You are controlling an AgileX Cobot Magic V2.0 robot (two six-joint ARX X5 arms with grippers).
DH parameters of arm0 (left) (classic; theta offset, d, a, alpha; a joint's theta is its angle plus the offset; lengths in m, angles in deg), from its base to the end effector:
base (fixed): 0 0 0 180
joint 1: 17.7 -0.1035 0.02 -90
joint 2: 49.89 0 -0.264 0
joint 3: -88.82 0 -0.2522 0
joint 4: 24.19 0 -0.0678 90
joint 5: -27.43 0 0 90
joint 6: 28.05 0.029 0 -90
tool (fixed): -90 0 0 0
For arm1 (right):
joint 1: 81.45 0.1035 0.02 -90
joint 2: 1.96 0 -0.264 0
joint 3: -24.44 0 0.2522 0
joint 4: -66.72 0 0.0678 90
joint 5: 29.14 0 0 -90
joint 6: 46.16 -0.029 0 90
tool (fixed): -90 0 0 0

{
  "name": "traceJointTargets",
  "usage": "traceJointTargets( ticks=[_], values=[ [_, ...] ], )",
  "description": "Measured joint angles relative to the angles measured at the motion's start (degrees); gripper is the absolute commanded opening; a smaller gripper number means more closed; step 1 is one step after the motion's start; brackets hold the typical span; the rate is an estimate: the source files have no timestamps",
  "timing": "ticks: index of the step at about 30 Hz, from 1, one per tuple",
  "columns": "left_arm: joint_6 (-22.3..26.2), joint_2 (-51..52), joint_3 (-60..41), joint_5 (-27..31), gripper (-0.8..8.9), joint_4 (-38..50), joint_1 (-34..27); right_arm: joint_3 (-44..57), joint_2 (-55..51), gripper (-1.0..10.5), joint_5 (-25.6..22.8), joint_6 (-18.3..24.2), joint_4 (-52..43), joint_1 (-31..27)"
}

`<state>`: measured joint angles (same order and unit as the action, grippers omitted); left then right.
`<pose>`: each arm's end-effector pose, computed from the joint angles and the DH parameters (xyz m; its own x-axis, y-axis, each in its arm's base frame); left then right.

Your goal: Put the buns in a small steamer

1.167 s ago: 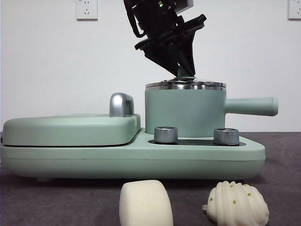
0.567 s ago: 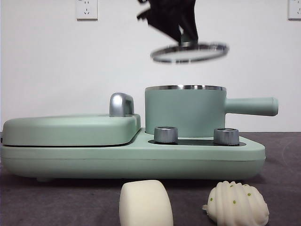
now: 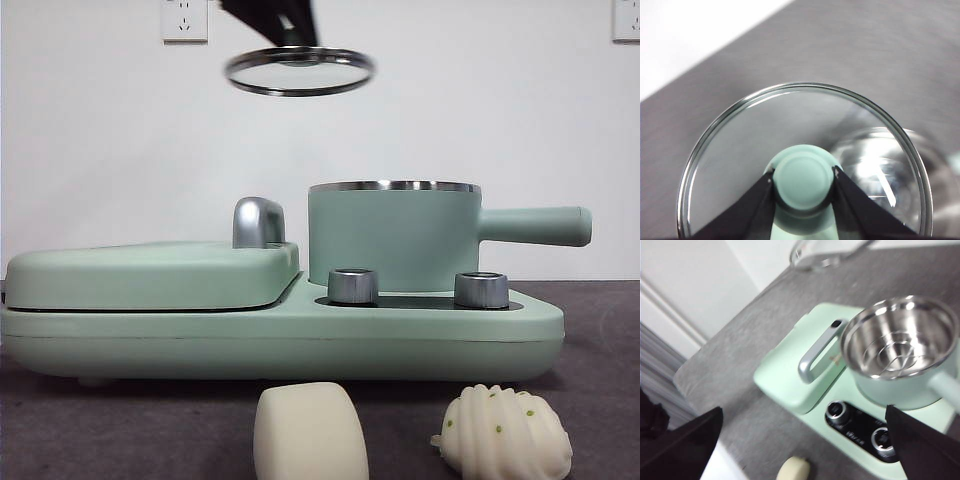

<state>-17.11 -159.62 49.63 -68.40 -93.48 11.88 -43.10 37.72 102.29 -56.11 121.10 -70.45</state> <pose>0.3473 -0.2005 0.4224 0.6297 -0.4742 -0.6153 0.6524 0.7528 0.0874 0.1140 0.0417 0.3499 0.5323 0.7776 -0.3348 -0.6376 0.6284 0.4456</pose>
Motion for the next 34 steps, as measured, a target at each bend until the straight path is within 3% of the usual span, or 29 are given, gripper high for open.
traceJointTargets(
  ticks=[4,12,17,24,34],
  values=[
    [0.02,0.17,0.00,0.07,0.55,-0.02,-4.17,-2.97,4.66,5.2,-5.14,-1.55,0.35,7.21],
    [0.02,0.17,0.00,0.02,0.55,0.02,-10.73,-9.75,17.57,5.2,-21.31,-5.11,5.51,25.35],
    [0.02,0.17,0.00,-0.09,0.55,0.02,-14.36,-14.05,27.17,5.2,-28.02,-7.93,9.25,34.05],
    [0.00,0.17,0.00,-0.76,0.55,0.02,-16.90,-15.72,38.93,5.2,-30.95,-12.81,10.58,41.33],
    [0.00,0.17,0.00,-2.73,0.54,0.02,-17.73,-15.72,52.70,5.1,-30.99,-15.87,10.69,44.78]
  ],
)
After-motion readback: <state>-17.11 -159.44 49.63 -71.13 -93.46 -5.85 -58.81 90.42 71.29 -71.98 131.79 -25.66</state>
